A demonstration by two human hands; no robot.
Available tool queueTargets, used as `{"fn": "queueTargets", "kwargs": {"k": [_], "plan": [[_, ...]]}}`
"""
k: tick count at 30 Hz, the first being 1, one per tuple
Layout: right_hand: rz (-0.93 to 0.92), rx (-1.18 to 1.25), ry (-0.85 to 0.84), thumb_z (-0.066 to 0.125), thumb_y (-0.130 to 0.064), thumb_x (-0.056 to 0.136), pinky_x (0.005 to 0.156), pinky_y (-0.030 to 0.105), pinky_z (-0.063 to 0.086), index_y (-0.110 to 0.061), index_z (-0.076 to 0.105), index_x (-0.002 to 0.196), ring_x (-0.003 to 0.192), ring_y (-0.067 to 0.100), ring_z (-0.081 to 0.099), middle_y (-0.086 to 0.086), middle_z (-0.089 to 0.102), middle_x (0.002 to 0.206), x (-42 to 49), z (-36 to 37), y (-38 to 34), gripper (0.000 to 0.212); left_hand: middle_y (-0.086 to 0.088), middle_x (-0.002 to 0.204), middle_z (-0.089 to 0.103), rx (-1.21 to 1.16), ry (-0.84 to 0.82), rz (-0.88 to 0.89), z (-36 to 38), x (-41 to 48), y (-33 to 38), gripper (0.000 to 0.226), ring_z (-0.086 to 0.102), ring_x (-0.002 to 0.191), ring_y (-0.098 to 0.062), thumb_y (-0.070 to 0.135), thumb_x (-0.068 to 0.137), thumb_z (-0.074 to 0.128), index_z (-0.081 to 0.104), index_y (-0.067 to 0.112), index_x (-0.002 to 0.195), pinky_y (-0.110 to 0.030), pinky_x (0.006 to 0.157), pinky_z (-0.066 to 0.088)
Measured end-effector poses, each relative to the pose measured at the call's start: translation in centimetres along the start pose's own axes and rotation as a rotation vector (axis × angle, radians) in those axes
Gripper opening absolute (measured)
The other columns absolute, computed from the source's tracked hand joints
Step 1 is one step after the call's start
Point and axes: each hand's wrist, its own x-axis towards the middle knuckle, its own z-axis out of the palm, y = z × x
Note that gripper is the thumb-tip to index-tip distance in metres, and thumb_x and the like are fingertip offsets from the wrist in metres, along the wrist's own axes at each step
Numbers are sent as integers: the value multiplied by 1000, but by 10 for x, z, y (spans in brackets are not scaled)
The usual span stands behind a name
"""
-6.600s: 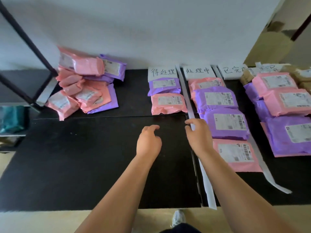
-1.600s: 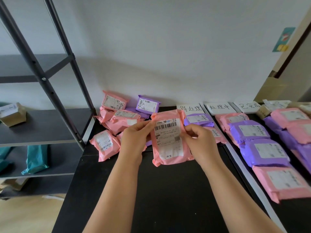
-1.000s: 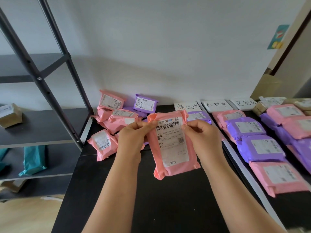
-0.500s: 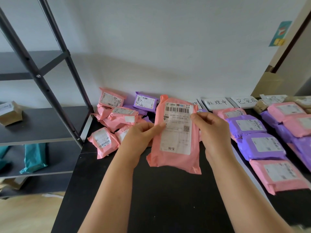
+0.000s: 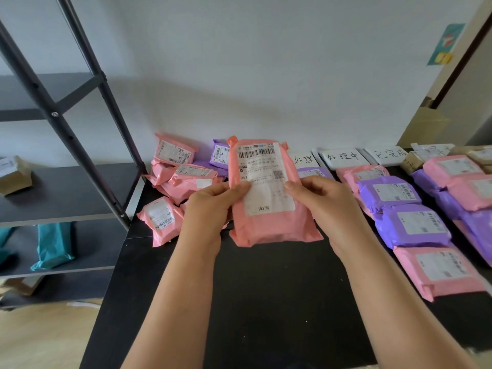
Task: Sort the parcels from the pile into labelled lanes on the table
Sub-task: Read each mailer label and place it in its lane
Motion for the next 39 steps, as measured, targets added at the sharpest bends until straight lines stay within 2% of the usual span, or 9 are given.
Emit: {"fn": "queueTargets", "kwargs": {"k": [4,8,13,18,21,26,31,35,39], "plan": [[1,-37,28,72,-30,88,87,48,57,-19,77,82,86,22,70,-1,75,81,-1,2,1,13,-7,88,77,23,40,-6,3,0,0,19,73,82,-27,26,83,78,76,10,92,-37,70,57],[30,21,117,74,-24,86,74,38,52,-15,76,73,87,29,68,6,73,77,3,1,4,16,-7,93,77,47,47,-45,3,2,1,27,73,94,-32,37,87,72,76,11,95,-46,89,57],[118,73,166,75,-20,84,70,32,52,-14,75,71,81,14,69,-7,73,70,8,0,9,15,-16,104,74,36,-92,-108,0,5,2,37,63,76,-25,37,85,73,73,6,106,-28,59,49],[241,187,174,76,-18,84,55,23,46,-17,75,74,74,14,68,-5,75,76,10,1,13,9,-20,106,73,30,-129,-151,1,6,1,30,60,82,-26,21,83,75,72,3,106,-42,83,53],[249,175,167,75,-17,85,55,20,48,-16,75,78,73,14,68,-1,74,79,12,3,13,7,-18,100,74,-42,-101,-187,1,11,-2,18,66,78,-22,11,83,73,72,3,99,-36,76,56],[279,136,158,77,-18,83,80,38,55,-15,77,81,90,27,72,5,76,87,15,8,16,4,-13,88,73,-72,-58,-210,-3,15,-7,4,67,75,-20,6,83,72,70,7,86,-36,79,57],[254,109,138,76,-20,84,69,31,50,-17,75,79,90,23,70,2,75,88,15,12,16,6,-12,88,74,-52,-61,-213,-7,18,-6,8,68,74,-20,6,84,71,70,4,91,-33,72,58],[199,58,129,73,-21,87,66,28,44,-21,71,72,87,16,67,-4,73,83,14,13,16,15,-17,105,74,-23,-83,-224,-10,19,-7,16,71,95,-29,10,87,71,70,3,102,-45,90,57],[154,9,104,72,-20,88,67,30,47,-17,71,76,84,16,67,-5,72,80,14,14,16,12,-12,94,77,106,-96,-153,-9,18,-10,5,70,96,-33,12,87,72,75,9,90,-48,93,56]]}}
